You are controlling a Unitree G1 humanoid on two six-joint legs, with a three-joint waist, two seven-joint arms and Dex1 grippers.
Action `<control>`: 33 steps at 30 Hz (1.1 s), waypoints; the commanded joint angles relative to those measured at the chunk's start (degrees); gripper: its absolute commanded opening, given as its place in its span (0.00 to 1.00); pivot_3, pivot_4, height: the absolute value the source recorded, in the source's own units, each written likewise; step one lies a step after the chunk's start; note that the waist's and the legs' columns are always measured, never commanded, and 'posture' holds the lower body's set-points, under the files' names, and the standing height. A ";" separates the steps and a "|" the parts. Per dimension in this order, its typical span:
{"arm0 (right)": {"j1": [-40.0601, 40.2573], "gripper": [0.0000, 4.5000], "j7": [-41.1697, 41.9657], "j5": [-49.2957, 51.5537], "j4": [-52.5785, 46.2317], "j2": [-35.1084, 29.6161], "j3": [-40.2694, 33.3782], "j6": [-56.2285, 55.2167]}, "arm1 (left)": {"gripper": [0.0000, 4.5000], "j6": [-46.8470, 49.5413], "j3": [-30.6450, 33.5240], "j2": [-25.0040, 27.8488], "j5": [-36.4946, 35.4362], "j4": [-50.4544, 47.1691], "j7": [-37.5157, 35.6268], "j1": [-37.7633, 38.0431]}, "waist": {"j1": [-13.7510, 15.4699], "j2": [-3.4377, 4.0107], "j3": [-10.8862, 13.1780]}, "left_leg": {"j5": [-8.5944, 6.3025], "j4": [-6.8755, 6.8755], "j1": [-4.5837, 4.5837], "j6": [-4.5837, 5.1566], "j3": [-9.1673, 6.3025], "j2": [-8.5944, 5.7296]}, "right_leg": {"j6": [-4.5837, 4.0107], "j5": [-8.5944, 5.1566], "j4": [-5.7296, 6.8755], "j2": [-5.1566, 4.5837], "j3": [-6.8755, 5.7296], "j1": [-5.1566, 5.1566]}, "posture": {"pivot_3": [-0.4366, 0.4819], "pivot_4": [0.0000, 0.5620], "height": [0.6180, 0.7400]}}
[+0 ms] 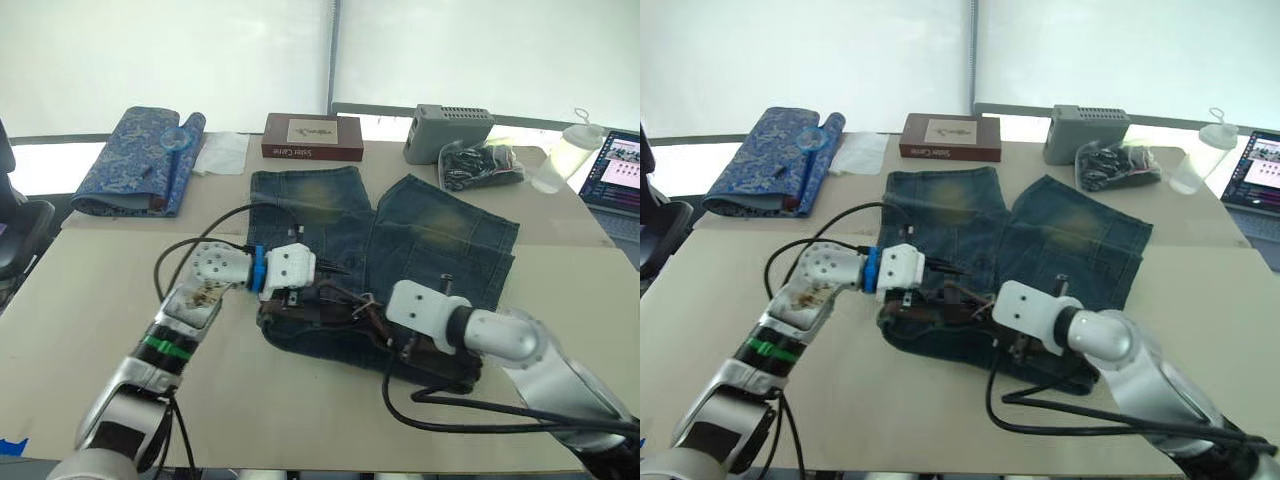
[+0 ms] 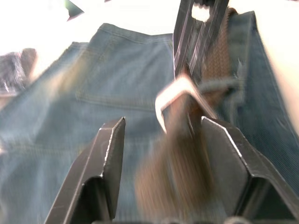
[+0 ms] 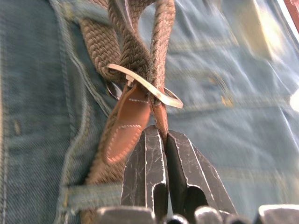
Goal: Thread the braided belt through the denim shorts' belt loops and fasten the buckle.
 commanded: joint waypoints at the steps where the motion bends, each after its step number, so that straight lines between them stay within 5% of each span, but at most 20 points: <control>1: 6.63 0.00 0.77 -0.28 -7.86 -4.17 -9.09 4.09 | 0.55 9.56 3.13 2.73 -3.78 -8.52 1.62 5.45 | 0.11 0.00 0.00 | -0.01 -0.03 0.00 0.01 -0.02 0.00 | 0.06 -0.04 -0.01 0.00 0.00 0.00 | 0.48 0.27 1.00; 9: 16.96 0.00 1.50 -0.70 -10.37 -9.03 -17.02 3.95 | 0.55 3.01 -1.83 4.21 4.81 -9.45 3.42 15.06 | 1.10 0.01 0.00 | -0.22 0.00 0.09 0.32 -0.15 -0.01 | 0.23 -0.17 -0.18 -0.03 -0.03 0.17 | 0.48 0.27 1.00; 16: 15.23 0.00 0.78 -0.24 -8.88 -8.24 -14.58 3.03 | 0.01 -3.62 -4.59 3.84 9.28 -5.46 3.40 17.03 | 1.53 0.12 -0.07 | -0.22 -0.01 0.11 0.32 -0.16 0.00 | -0.29 -0.22 -0.19 -0.05 -0.04 0.15 | 0.48 0.27 1.00; 33: 36.64 0.00 6.26 -4.50 -12.23 -11.17 -36.50 2.27 | 0.01 -25.26 -5.79 9.83 21.64 34.61 11.25 1.76 | 1.11 1.02 -1.32 | -0.52 -0.27 1.27 -0.15 -0.12 0.17 | -0.19 -0.56 -0.01 -0.09 -0.05 0.63 | 0.48 0.27 1.00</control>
